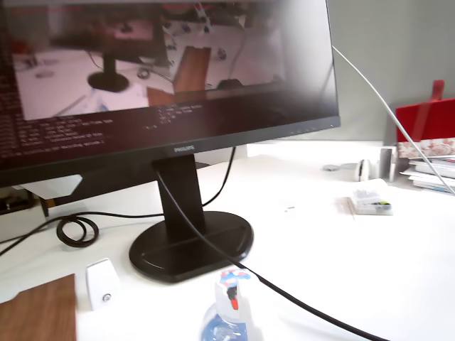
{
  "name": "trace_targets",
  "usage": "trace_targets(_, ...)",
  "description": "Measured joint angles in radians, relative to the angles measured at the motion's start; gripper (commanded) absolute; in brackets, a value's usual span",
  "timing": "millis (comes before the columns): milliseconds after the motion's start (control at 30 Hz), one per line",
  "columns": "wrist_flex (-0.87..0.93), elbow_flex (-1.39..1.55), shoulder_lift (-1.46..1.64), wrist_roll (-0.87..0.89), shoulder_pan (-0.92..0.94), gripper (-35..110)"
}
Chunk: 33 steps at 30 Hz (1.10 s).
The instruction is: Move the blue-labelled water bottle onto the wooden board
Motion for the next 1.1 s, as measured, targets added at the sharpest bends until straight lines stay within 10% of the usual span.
trace_targets(1100,0.025,-0.465,-0.5,0.011,0.137,42)
